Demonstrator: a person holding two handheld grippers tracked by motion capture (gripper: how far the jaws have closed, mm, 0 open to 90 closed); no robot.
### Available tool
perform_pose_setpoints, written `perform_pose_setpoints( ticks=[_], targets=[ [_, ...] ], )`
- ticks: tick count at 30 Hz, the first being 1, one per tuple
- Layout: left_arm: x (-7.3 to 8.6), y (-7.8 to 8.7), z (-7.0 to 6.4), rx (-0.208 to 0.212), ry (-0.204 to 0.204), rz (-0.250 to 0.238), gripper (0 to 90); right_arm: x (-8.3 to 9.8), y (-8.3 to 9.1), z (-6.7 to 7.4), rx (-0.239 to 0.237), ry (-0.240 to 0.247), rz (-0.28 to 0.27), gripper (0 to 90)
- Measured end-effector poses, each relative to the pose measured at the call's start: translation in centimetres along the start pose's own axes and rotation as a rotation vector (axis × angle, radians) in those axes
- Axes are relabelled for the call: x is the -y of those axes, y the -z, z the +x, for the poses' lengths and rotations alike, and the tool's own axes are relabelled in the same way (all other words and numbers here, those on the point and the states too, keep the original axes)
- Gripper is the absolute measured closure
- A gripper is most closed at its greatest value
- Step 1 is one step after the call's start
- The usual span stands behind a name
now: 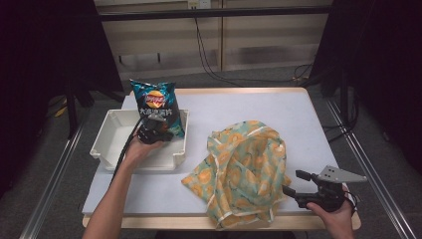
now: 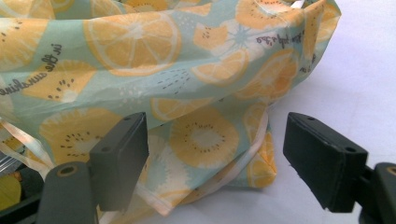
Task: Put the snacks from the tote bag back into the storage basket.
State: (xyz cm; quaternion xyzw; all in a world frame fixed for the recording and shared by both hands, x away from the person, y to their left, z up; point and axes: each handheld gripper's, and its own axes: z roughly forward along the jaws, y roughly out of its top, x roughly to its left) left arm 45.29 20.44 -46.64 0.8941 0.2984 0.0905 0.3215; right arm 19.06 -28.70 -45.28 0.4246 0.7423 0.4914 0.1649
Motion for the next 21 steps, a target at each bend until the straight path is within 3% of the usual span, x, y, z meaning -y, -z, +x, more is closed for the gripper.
perform_pose_setpoints(
  ticks=[5, 9, 16, 19, 21],
  targets=[
    [0.1, -0.3, -0.1, -0.013, 0.031, -0.033, 90.0, 0.0, -0.1, 0.1, -0.001, 0.005, 0.001, 22.1],
    [0.1, 0.0, -0.2, 0.014, 0.030, -0.008, 89.8, 0.0, -0.1, 0.1, 0.002, 0.006, 0.001, 21.9],
    [0.5, 1.4, -0.9, 0.037, 0.067, -0.111, 90.0, 0.0, -0.1, 0.1, 0.002, 0.005, 0.000, 21.9],
    [0.5, 1.6, -1.0, 0.032, 0.061, -0.112, 90.0, 0.0, -0.1, 0.1, 0.001, 0.004, 0.001, 21.9],
    [0.6, 2.1, -1.2, 0.048, 0.072, -0.143, 89.1, 0.0, -0.1, 0.1, 0.002, 0.005, 0.000, 21.9]
  ],
)
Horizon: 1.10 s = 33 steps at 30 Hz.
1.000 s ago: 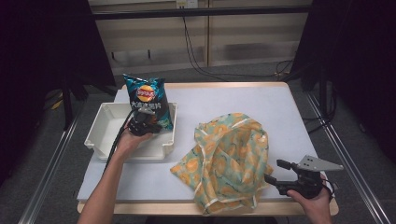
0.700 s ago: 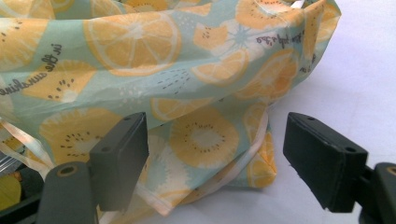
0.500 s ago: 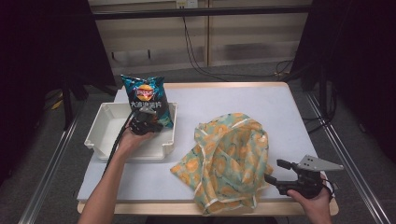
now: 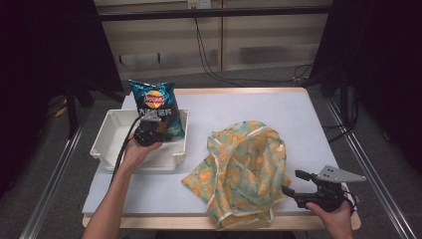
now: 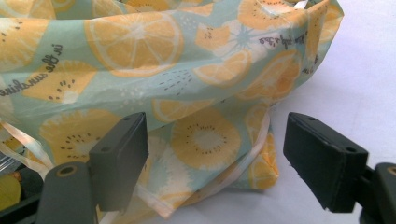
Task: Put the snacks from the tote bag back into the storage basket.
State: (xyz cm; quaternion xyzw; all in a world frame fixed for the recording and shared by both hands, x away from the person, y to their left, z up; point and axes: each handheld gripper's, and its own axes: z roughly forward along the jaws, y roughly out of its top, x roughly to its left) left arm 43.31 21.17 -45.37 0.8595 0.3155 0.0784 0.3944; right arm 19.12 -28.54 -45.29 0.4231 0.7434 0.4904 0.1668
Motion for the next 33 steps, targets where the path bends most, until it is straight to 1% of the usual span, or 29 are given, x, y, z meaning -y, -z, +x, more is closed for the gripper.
perform_pose_setpoints(
  ticks=[2, 3, 4, 5, 6, 7, 8, 9, 10, 11, 12, 13, 15, 16, 17, 18, 19, 21, 22, 23, 24, 25, 26, 27, 28, 29, 30, 32, 33],
  targets=[
    [0.0, 0.2, -0.1, -0.002, -0.001, -0.010, 87.0, 0.0, 0.0, 0.0, 0.001, -0.002, -0.001, 21.9],
    [0.1, 0.6, -0.5, -0.003, -0.009, -0.036, 85.4, 0.0, 0.1, -0.1, 0.000, -0.002, -0.001, 21.9],
    [0.1, 0.8, -0.6, 0.002, -0.007, -0.042, 84.6, 0.0, 0.1, -0.1, 0.000, -0.003, -0.001, 21.9],
    [0.2, 1.2, -0.8, 0.004, -0.005, -0.059, 84.1, 0.0, 0.1, -0.1, 0.000, -0.003, -0.002, 21.8],
    [0.2, 1.2, -0.8, 0.004, -0.005, -0.059, 82.9, 0.0, 0.1, -0.1, 0.000, -0.003, -0.002, 21.8],
    [0.4, 1.8, -1.1, 0.002, 0.010, -0.101, 80.4, 0.0, 0.1, -0.1, 0.000, -0.002, -0.001, 21.8],
    [0.6, 2.1, -1.4, 0.004, 0.012, -0.120, 79.2, 0.0, 0.1, 0.0, 0.001, -0.004, 0.000, 21.8],
    [0.7, 2.4, -1.7, -0.017, 0.004, -0.128, 75.6, 0.0, 0.1, 0.0, 0.001, -0.004, -0.001, 21.8],
    [0.7, 2.4, -1.7, -0.017, 0.004, -0.128, 71.8, 0.0, 0.1, 0.0, 0.001, -0.004, -0.001, 21.8],
    [1.0, 3.0, -2.2, -0.010, 0.008, -0.161, 69.6, 0.0, 0.1, 0.0, 0.002, -0.007, -0.002, 21.8],
    [1.0, 3.0, -2.2, -0.010, 0.008, -0.161, 68.0, 0.0, 0.1, 0.0, 0.002, -0.007, -0.002, 21.8],
    [1.2, 3.5, -2.5, -0.022, 0.002, -0.176, 66.1, 0.0, 0.1, 0.0, 0.004, -0.004, -0.001, 21.8],
    [1.2, 3.8, -2.7, -0.031, 0.000, -0.181, 64.2, 0.0, 0.1, 0.0, 0.004, -0.001, 0.000, 21.7],
    [1.4, 4.3, -3.0, -0.029, 0.009, -0.199, 60.3, 0.0, 0.1, 0.0, 0.000, 0.002, -0.001, 21.8],
    [1.4, 4.3, -3.0, -0.029, 0.009, -0.199, 57.6, 0.0, 0.1, 0.0, 0.000, 0.002, -0.001, 21.8],
    [1.6, 4.9, -3.4, -0.018, 0.011, -0.219, 53.8, 0.0, 0.1, 0.1, 0.005, -0.002, -0.001, 21.8],
    [1.8, 5.2, -3.7, -0.023, 0.012, -0.228, 51.4, 0.0, 0.1, 0.1, 0.004, 0.002, -0.001, 21.8],
    [2.0, 5.4, -4.0, -0.024, 0.020, -0.237, 42.7, 0.1, 0.2, 0.0, 0.004, -0.004, -0.001, 21.8],
    [2.1, 5.7, -4.1, -0.026, 0.019, -0.241, 42.7, 0.1, 0.2, 0.0, 0.004, -0.004, -0.001, 21.8],
    [2.4, 5.9, -4.5, -0.036, 0.035, -0.260, 39.7, 0.1, 0.1, 0.0, 0.006, -0.004, 0.000, 21.7],
    [2.6, 6.0, -4.7, -0.036, 0.047, -0.279, 34.9, 0.1, 0.1, 0.0, 0.003, -0.005, 0.000, 21.8],
    [3.1, 6.2, -5.2, -0.041, 0.034, -0.278, 31.2, 0.1, 0.1, 0.0, 0.005, -0.005, 0.000, 21.7],
    [3.1, 6.2, -5.2, -0.041, 0.034, -0.278, 29.6, 0.1, 0.1, 0.0, 0.005, -0.005, 0.000, 21.7],
    [3.3, 6.3, -5.7, -0.052, 0.014, -0.276, 29.6, 0.1, 0.1, 0.0, 0.003, -0.005, -0.001, 21.7],
    [3.6, 6.7, -6.2, -0.032, 0.020, -0.283, 25.3, 0.1, 0.1, -0.1, 0.004, -0.006, -0.001, 21.7],
    [3.9, 6.9, -6.6, -0.044, 0.010, -0.269, 23.7, 0.1, 0.1, 0.0, 0.005, -0.006, -0.001, 21.7],
    [4.0, 7.1, -6.8, -0.041, -0.003, -0.263, 23.0, 0.1, 0.2, -0.1, 0.008, -0.004, -0.003, 21.6],
    [4.1, 7.4, -7.1, -0.043, -0.004, -0.262, 21.7, 0.1, 0.2, -0.1, 0.010, -0.009, -0.007, 21.7],
    [4.5, 8.0, -7.5, -0.054, 0.010, -0.275, 19.8, 0.1, 0.3, -0.1, 0.012, -0.015, -0.005, 21.7]
  ],
)
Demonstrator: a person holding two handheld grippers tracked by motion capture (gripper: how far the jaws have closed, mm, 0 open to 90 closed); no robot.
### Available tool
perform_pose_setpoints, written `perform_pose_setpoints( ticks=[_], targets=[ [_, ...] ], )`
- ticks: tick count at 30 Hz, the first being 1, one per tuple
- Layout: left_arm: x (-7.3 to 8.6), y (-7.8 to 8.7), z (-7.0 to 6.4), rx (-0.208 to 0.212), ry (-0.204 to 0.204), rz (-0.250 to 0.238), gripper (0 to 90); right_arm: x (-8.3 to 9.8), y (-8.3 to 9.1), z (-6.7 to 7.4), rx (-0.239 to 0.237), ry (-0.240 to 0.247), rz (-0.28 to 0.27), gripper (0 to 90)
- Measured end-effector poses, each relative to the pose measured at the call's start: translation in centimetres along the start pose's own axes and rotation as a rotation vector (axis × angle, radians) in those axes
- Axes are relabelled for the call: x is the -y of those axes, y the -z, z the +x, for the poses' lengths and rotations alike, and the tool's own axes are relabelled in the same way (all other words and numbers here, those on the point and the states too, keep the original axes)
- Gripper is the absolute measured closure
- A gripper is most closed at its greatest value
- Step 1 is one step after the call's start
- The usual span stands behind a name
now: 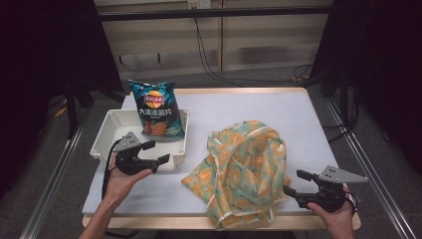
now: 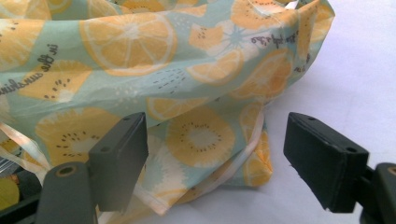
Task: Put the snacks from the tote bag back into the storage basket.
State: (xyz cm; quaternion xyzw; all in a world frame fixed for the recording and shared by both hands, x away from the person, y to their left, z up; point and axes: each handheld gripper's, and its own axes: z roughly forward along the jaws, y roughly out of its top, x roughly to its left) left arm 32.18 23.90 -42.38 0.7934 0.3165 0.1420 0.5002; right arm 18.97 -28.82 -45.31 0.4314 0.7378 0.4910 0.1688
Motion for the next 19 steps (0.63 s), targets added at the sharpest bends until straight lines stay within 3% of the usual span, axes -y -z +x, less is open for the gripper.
perform_pose_setpoints(
  ticks=[3, 4, 5, 7, 13, 14, 17, 19],
  targets=[
    [0.4, 0.7, -0.5, 0.005, 0.000, -0.006, 18.7, 0.0, 0.0, 0.0, 0.003, 0.004, -0.004, 21.7],
    [0.6, 1.0, -1.0, -0.013, -0.014, -0.008, 18.5, 0.0, 0.1, 0.0, 0.001, 0.006, -0.005, 21.7],
    [0.8, 1.1, -1.3, -0.021, -0.006, -0.014, 17.9, 0.0, 0.0, -0.1, 0.002, 0.004, -0.003, 21.7],
    [1.4, 1.5, -1.6, 0.002, 0.035, -0.043, 16.8, 0.0, 0.0, 0.0, 0.006, 0.001, -0.001, 21.7],
    [3.1, 2.2, -3.1, -0.024, 0.016, -0.052, 16.6, 0.1, 0.0, -0.1, 0.009, 0.007, 0.001, 21.6],
    [3.5, 2.3, -3.2, -0.025, 0.030, -0.062, 16.6, 0.1, 0.1, -0.1, 0.008, 0.004, -0.002, 21.5],
    [4.4, 2.6, -3.3, -0.048, 0.040, -0.064, 16.7, 0.1, 0.2, -0.3, 0.018, 0.003, -0.006, 20.8],
    [4.5, 2.7, -2.9, -0.028, 0.049, -0.063, 16.6, 0.1, 0.2, -0.3, 0.022, 0.000, -0.006, 20.5]
  ],
)
